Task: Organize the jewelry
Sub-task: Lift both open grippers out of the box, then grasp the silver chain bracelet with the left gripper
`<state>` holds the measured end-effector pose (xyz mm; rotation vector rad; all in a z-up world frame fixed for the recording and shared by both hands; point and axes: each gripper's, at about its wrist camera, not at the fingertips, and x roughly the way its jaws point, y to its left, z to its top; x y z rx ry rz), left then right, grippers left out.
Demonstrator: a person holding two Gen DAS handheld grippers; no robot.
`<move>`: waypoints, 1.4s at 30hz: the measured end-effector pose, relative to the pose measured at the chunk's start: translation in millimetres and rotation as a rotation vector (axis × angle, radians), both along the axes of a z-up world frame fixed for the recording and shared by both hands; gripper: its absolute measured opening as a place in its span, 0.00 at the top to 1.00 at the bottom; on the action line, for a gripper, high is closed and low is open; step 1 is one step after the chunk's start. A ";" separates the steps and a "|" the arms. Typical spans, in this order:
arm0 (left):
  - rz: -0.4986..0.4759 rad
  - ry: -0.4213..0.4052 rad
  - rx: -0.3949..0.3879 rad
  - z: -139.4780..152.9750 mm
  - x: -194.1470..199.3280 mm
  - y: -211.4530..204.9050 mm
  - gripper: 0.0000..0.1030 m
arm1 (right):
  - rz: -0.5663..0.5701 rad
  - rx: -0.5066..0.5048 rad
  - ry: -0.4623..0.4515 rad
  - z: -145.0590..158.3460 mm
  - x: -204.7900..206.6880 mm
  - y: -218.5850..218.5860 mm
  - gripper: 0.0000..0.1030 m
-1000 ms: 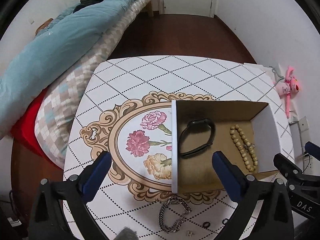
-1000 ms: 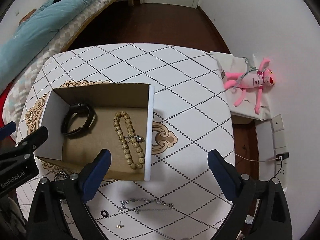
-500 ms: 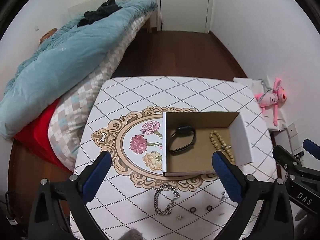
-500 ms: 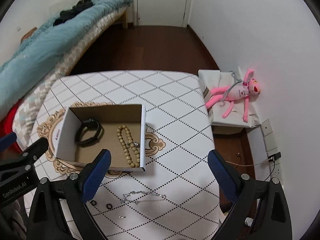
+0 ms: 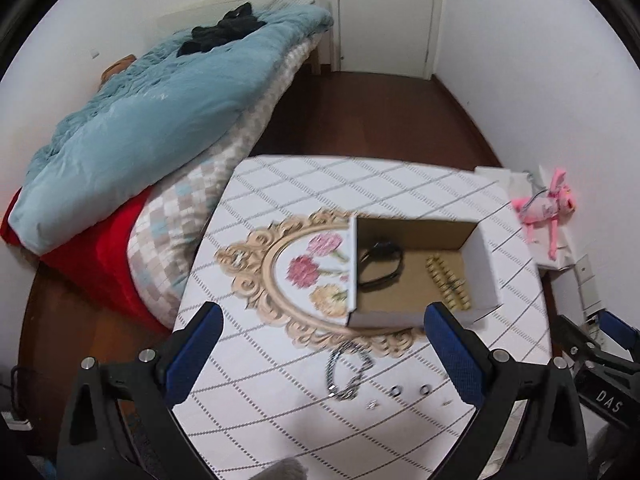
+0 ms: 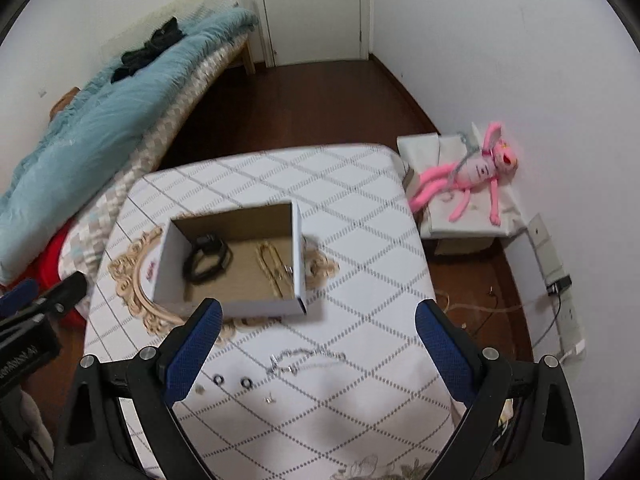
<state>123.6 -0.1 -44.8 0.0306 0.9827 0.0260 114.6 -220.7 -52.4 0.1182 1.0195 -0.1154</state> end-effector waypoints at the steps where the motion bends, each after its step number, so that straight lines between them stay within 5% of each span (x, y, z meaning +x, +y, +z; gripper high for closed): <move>1: 0.005 0.014 0.009 -7.1 -0.9 3.0 0.00 | -0.004 0.004 0.014 -5.7 -1.4 -0.5 0.04; 11: 0.034 0.232 -0.024 -110.4 -2.7 28.7 0.01 | -0.078 0.081 0.174 -94.9 -19.4 -27.2 0.07; 20: -0.077 0.263 -0.051 -139.2 -16.9 10.5 0.06 | -0.134 0.105 0.229 -133.4 -21.3 -47.1 0.12; 27: -0.172 0.291 -0.015 -153.5 -14.0 -13.9 0.45 | -0.137 0.110 0.238 -142.3 -17.1 -50.0 0.15; 31: -0.211 0.284 -0.003 -154.1 -10.2 -22.4 0.52 | -0.138 0.110 0.240 -144.3 -14.2 -49.9 0.16; 34: -0.251 0.274 0.002 -152.1 -7.8 -30.2 0.66 | -0.141 0.118 0.244 -146.3 -13.4 -49.5 0.16; 36: -0.273 0.269 0.004 -150.1 -5.8 -35.9 0.91 | -0.140 0.128 0.243 -147.8 -13.1 -48.6 0.16; 42: -0.264 0.272 -0.034 -148.1 -0.5 -32.1 0.94 | -0.145 0.135 0.224 -153.4 -7.3 -45.9 0.22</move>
